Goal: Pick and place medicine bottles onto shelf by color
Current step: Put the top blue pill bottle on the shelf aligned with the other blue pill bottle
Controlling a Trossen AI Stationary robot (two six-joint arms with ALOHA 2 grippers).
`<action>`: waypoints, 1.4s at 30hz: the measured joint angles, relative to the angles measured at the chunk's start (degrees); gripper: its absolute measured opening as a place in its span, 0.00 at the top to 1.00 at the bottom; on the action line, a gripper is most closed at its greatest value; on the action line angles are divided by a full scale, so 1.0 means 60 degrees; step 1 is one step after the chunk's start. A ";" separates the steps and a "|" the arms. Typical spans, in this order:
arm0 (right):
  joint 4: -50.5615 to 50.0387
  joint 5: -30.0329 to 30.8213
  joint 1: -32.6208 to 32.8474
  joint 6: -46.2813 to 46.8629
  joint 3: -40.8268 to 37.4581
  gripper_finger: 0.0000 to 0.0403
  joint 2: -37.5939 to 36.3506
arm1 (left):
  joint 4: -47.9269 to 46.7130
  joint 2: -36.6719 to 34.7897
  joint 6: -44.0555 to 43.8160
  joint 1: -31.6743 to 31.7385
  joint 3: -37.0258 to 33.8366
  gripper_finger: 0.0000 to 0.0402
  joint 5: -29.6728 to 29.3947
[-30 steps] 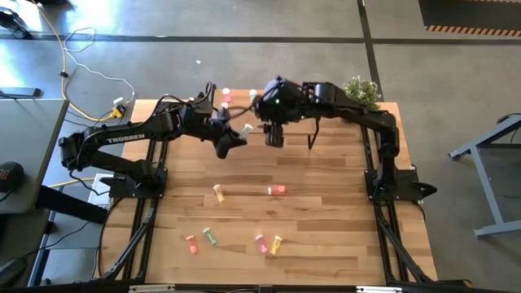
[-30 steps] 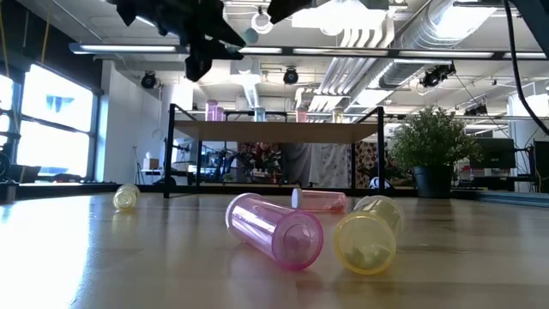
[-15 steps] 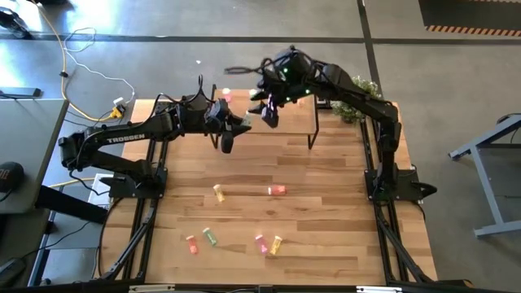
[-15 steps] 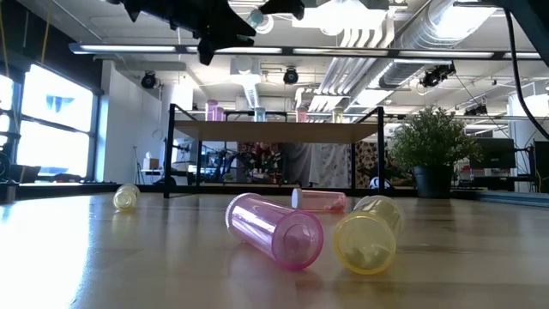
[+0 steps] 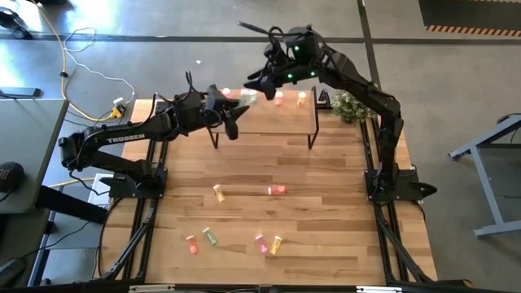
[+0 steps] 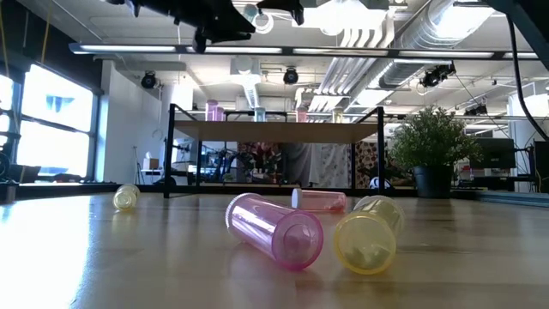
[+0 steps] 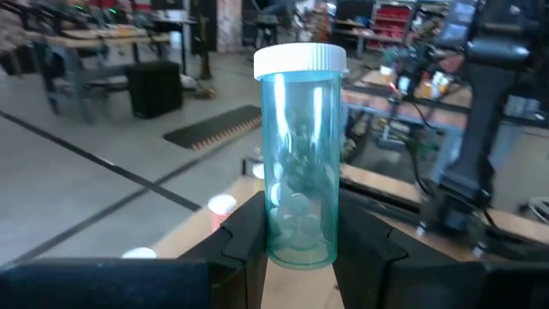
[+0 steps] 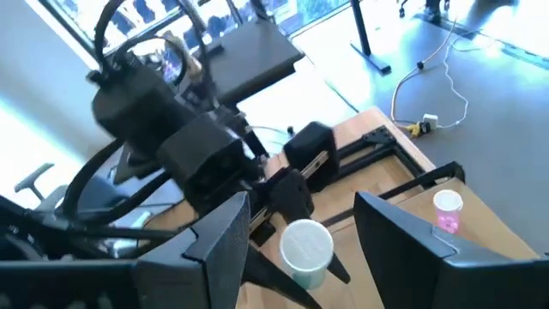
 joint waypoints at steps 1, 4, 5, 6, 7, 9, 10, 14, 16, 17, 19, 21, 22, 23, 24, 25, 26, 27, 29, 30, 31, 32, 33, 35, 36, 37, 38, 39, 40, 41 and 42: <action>0.0059 0.0044 -0.0007 -0.0003 0.0000 0.50 0.0000 | 0.0084 0.0000 0.0002 0.0000 0.0000 0.76 -0.0131; 0.0183 0.0165 0.0001 -0.0078 0.0000 0.50 0.0000 | 0.0201 0.0000 0.0002 0.0000 0.0000 0.76 -0.0514; 0.0180 0.0266 0.0003 -0.0181 0.0000 0.50 0.0000 | 0.0205 0.0000 0.0003 0.0000 0.0000 0.76 -0.0628; 0.0176 0.0445 0.0028 -0.0300 0.0000 0.50 0.0008 | 0.0206 0.0000 0.0003 0.0000 0.0000 0.76 -0.0715; 0.0182 0.0570 0.0066 -0.0404 0.0000 0.50 0.0034 | 0.0205 0.0000 0.0011 0.0000 0.0000 0.76 -0.0789; 0.0173 0.0634 0.0088 -0.0639 -0.0004 0.50 0.0064 | 0.0209 0.0000 0.0105 0.0000 0.0000 0.76 -0.0909; 0.0178 0.0663 0.0097 -0.0796 -0.0004 0.50 0.0089 | 0.0209 0.0000 0.0144 0.0000 0.0000 0.76 -0.0939; 0.0274 0.0991 0.0201 -0.1246 -0.0004 0.50 0.0229 | 0.0209 0.0000 0.0145 0.0000 0.0000 0.76 -0.1057; 0.0222 0.1079 0.0251 -0.1454 -0.0010 0.50 0.0316 | 0.0200 0.0000 0.0148 -0.0003 0.0000 0.76 -0.1165; 0.0266 0.1079 0.0270 -0.1541 -0.0011 0.50 0.0376 | 0.0198 0.0000 0.0145 0.0000 0.0000 0.76 -0.1212; 0.0221 0.1078 0.0322 -0.1589 -0.0018 0.50 0.0402 | 0.0194 0.0000 0.0149 0.0000 0.0000 0.76 -0.1268; 0.0294 0.1063 0.0354 -0.1713 -0.0013 0.50 0.0454 | 0.0194 0.0000 0.0149 0.0004 0.0000 0.76 -0.1309; 0.0288 0.1059 0.0385 -0.1759 -0.0011 0.50 0.0476 | 0.0194 0.0000 0.0149 0.0003 0.0000 0.76 -0.1351; 0.0241 0.1059 0.0387 -0.1765 -0.0011 0.50 0.0516 | 0.0187 0.0000 0.0149 0.0000 0.0000 0.76 -0.1388; 0.0261 0.1057 0.0388 -0.1809 -0.0011 0.50 0.0577 | 0.0187 0.0000 0.0149 0.0000 0.0000 0.76 -0.1406; 0.0309 0.1057 0.0396 -0.1847 -0.0011 0.50 0.0620 | 0.0187 0.0000 0.0149 0.0000 0.0000 0.76 -0.1407; 0.0297 0.1065 0.0398 -0.1864 -0.0016 0.50 0.0634 | 0.0187 0.0000 0.0149 -0.0005 0.0000 0.76 -0.1407; 0.0305 0.1085 0.0398 -0.1869 -0.0018 0.50 0.0658 | 0.0187 0.0000 0.0149 -0.0006 0.0000 0.76 -0.1407; 0.0423 0.1092 0.0398 -0.1865 -0.0018 0.50 0.0700 | 0.0181 0.0000 0.0149 -0.0013 0.0000 0.76 -0.1407; 0.0386 0.1092 0.0398 -0.1858 -0.0018 0.50 0.0723 | 0.0176 0.0000 0.0149 -0.0015 0.0000 0.76 -0.1407; 0.0396 0.1092 0.0398 -0.1860 -0.0018 0.50 0.0761 | 0.0175 0.0000 0.0149 -0.0015 0.0000 0.76 -0.1407; 0.0417 0.1094 0.0398 -0.1865 -0.0018 0.51 0.0781 | 0.0159 0.0000 0.0149 -0.0012 0.0000 0.76 -0.1411; 0.0417 0.1095 0.0398 -0.1867 -0.0018 0.52 0.0787 | 0.0136 0.0000 0.0149 -0.0011 0.0000 0.76 -0.1407; 0.0435 0.1095 0.0398 -0.1843 -0.0018 0.54 0.0786 | 0.0128 0.0000 0.0149 -0.0011 0.0000 0.76 -0.1407; 0.0453 0.1096 0.0398 -0.1843 -0.0018 0.57 0.0783 | 0.0125 0.0001 0.0149 -0.0011 0.0000 0.76 -0.1407; 0.0450 0.1104 0.0398 -0.1840 -0.0018 0.59 0.0783 | 0.0127 0.0000 0.0149 -0.0011 0.0000 0.76 -0.1407; 0.0450 0.1137 0.0398 -0.1839 -0.0018 0.61 0.0783 | 0.0122 0.0000 0.0149 -0.0011 0.0000 0.76 -0.1410; 0.0450 0.1141 0.0404 -0.1839 -0.0018 0.64 0.0783 | 0.0114 0.0000 0.0149 -0.0011 0.0000 0.76 -0.1407; 0.0453 0.1156 0.0405 -0.1839 -0.0018 0.66 0.0783 | 0.0116 0.0000 0.0152 -0.0011 0.0000 0.76 -0.1407; 0.0454 0.1154 0.0405 -0.1840 -0.0018 0.68 0.0783 | 0.0118 0.0000 0.0152 -0.0011 0.0000 0.76 -0.1407; 0.0453 0.1149 0.0405 -0.1839 -0.0018 0.70 0.0783 | 0.0118 0.0000 0.0149 -0.0011 0.0000 0.76 -0.1415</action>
